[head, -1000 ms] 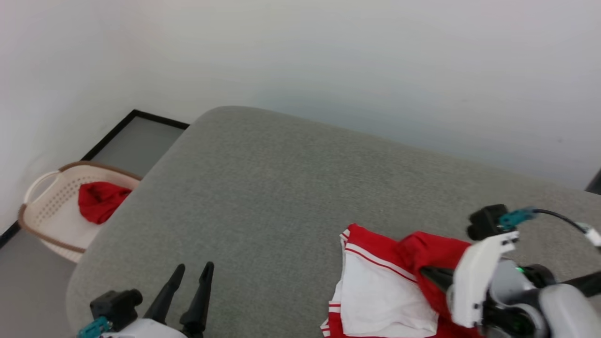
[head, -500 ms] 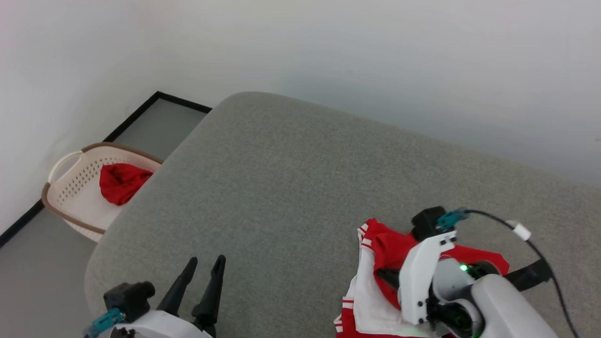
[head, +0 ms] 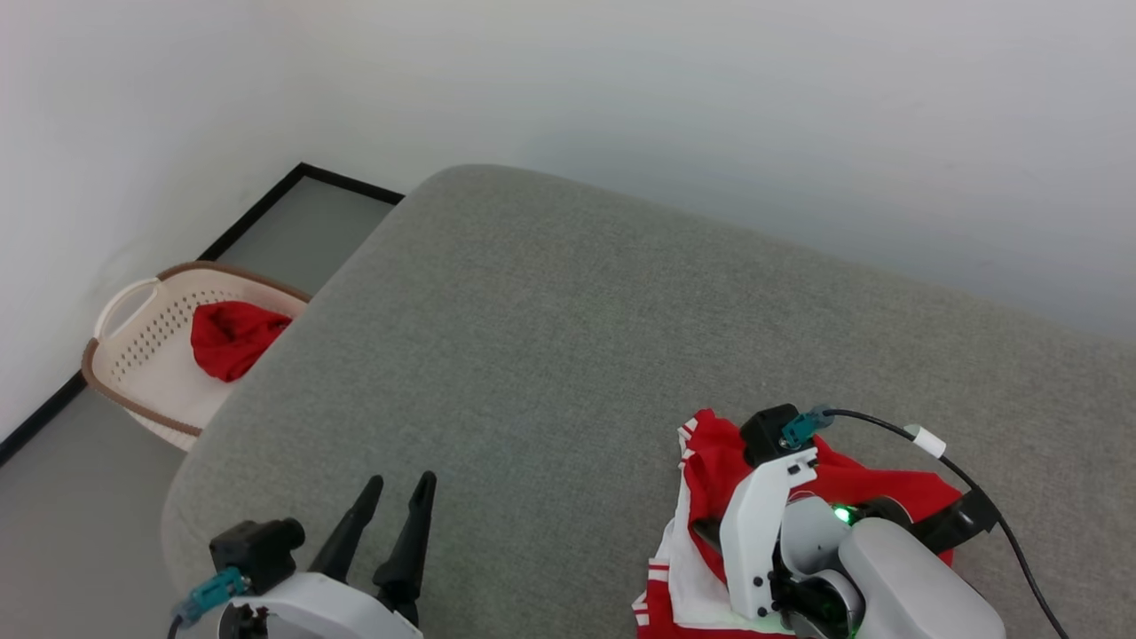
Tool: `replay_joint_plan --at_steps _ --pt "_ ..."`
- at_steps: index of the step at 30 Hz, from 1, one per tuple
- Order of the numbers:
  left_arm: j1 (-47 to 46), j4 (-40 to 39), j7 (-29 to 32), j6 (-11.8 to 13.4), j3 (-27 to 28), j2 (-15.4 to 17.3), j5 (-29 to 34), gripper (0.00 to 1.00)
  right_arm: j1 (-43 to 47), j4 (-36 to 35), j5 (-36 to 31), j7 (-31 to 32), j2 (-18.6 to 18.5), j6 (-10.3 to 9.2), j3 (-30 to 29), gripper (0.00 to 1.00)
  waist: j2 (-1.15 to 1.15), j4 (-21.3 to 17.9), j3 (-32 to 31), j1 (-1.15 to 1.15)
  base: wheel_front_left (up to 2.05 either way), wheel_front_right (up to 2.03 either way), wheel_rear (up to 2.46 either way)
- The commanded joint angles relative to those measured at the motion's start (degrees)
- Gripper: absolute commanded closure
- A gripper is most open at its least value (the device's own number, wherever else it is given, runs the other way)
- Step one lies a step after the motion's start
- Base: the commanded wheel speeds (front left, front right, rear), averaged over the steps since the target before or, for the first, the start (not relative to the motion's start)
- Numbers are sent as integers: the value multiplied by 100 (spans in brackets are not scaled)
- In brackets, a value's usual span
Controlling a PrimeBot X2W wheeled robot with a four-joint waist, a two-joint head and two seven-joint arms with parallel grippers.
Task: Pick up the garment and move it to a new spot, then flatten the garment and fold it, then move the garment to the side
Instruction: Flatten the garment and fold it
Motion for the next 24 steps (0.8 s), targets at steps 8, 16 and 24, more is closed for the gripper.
replay_joint_plan --at_steps 8,16,24 --pt "-50 91 -31 -38 10 56 -21 0 -445 590 90 -332 133 -3 378 0 0 -96 -93 0 0 0 0" --pt "75 66 -31 -37 122 142 -4 0 -696 -40 229 -719 -75 -3 1223 0 0 -309 -221 0 0 0 0" --pt "274 -109 -24 -29 412 173 195 0 -727 -1222 27 -2330 -1114 -4 1902 0 0 -688 -300 0 0 0 0"
